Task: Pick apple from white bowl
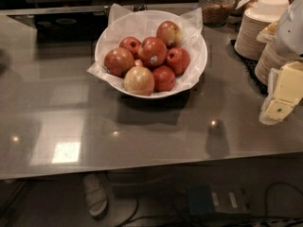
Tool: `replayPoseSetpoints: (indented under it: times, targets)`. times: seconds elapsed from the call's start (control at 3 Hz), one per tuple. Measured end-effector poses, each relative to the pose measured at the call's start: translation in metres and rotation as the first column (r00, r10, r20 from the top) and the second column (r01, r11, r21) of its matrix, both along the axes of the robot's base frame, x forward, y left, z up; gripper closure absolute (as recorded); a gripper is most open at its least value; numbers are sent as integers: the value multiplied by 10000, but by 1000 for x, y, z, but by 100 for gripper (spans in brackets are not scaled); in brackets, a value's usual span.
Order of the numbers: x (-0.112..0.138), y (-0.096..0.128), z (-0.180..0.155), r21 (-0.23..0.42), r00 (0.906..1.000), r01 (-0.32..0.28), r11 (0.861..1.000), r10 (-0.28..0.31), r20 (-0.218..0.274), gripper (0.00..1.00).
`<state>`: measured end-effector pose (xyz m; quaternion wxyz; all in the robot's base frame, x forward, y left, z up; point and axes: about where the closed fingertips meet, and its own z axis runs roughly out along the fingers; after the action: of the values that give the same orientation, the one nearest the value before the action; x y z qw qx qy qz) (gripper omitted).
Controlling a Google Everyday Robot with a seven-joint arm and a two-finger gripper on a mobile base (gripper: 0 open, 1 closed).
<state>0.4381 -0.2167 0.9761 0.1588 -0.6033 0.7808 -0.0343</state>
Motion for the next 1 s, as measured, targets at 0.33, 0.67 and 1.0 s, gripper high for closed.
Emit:
replayPoseSetpoints:
  times: [0.33,0.67,1.0]
  targets:
    - [0,0,0,3,10000,-4,10000,4,2,0]
    - [21,21,-4,366,9983,-539,9979,532,224,0]
    - [56,61,-7,1035,9883,-1454,9839,1396,615,0]
